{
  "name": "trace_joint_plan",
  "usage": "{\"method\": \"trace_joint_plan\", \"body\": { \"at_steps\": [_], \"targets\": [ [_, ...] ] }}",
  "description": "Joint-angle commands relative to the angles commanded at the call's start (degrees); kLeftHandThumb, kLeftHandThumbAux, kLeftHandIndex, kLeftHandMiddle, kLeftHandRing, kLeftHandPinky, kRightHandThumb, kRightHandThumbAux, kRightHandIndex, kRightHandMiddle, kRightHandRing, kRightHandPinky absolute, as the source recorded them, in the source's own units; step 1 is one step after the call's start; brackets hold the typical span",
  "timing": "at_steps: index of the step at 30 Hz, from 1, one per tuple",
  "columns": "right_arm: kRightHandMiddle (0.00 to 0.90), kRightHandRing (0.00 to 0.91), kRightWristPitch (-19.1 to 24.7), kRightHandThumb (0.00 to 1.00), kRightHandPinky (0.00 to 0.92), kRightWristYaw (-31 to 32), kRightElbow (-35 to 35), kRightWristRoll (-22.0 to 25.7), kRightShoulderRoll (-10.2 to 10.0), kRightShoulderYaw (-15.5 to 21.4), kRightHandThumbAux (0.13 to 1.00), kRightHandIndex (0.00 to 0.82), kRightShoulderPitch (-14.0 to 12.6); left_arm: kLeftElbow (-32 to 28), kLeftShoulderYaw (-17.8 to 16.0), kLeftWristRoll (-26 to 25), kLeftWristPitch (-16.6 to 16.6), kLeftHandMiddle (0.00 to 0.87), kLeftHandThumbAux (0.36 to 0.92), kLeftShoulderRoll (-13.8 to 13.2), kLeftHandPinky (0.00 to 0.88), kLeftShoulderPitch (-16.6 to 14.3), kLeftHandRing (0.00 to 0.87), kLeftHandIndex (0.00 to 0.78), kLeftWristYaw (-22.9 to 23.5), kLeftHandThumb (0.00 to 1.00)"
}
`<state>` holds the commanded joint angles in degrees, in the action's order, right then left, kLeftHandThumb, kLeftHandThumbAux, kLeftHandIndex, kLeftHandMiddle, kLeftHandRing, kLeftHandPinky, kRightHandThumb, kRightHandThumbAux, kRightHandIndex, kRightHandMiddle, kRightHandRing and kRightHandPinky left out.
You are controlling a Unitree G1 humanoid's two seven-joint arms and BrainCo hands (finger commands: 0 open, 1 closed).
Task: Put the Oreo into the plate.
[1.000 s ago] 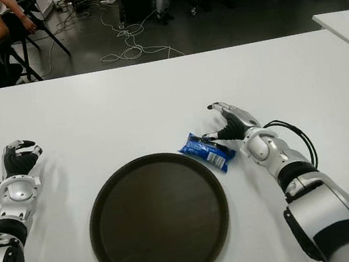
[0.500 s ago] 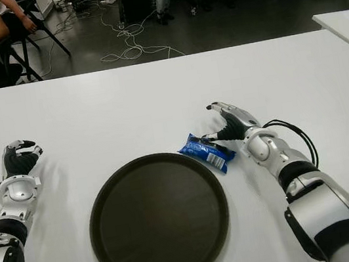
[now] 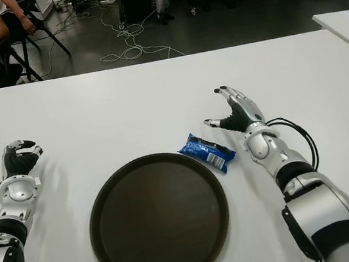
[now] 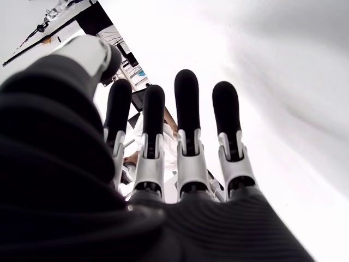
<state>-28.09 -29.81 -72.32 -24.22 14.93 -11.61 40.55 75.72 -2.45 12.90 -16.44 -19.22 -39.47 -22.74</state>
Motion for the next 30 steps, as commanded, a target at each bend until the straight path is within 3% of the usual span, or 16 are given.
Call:
{"method": "trace_joint_plan", "body": {
  "at_steps": [10,19,25,30],
  "targets": [
    [0.0,0.009,-1.9,0.054,0.057,-6.3,-0.7,0.9,-1.2,1.9,0.748,0.0,0.1,0.1,-0.3,-0.2,0.0,0.293,0.721,0.0,0.352,0.0,0.332,0.398,0.5,0.673],
    [0.0,0.0,-1.0,0.03,0.033,-6.5,-1.0,1.0,-1.4,2.1,0.723,0.0,0.1,0.1,-0.1,0.1,0.3,0.302,0.72,0.0,0.361,0.0,0.341,0.399,0.3,0.675],
    [0.0,0.006,-0.2,0.046,0.064,-5.8,-1.1,1.3,-1.5,2.5,0.716,0.0,0.1,0.1,-0.3,-0.1,0.3,0.295,0.721,0.0,0.356,0.1,0.336,0.398,0.6,0.673],
    [0.043,0.08,0.2,0.043,0.11,-3.7,-1.0,1.5,-1.8,2.6,0.703,0.0,0.0,0.1,-0.7,-0.6,0.3,0.292,0.721,0.1,0.356,0.1,0.332,0.398,1.0,0.673]
  ]
}}
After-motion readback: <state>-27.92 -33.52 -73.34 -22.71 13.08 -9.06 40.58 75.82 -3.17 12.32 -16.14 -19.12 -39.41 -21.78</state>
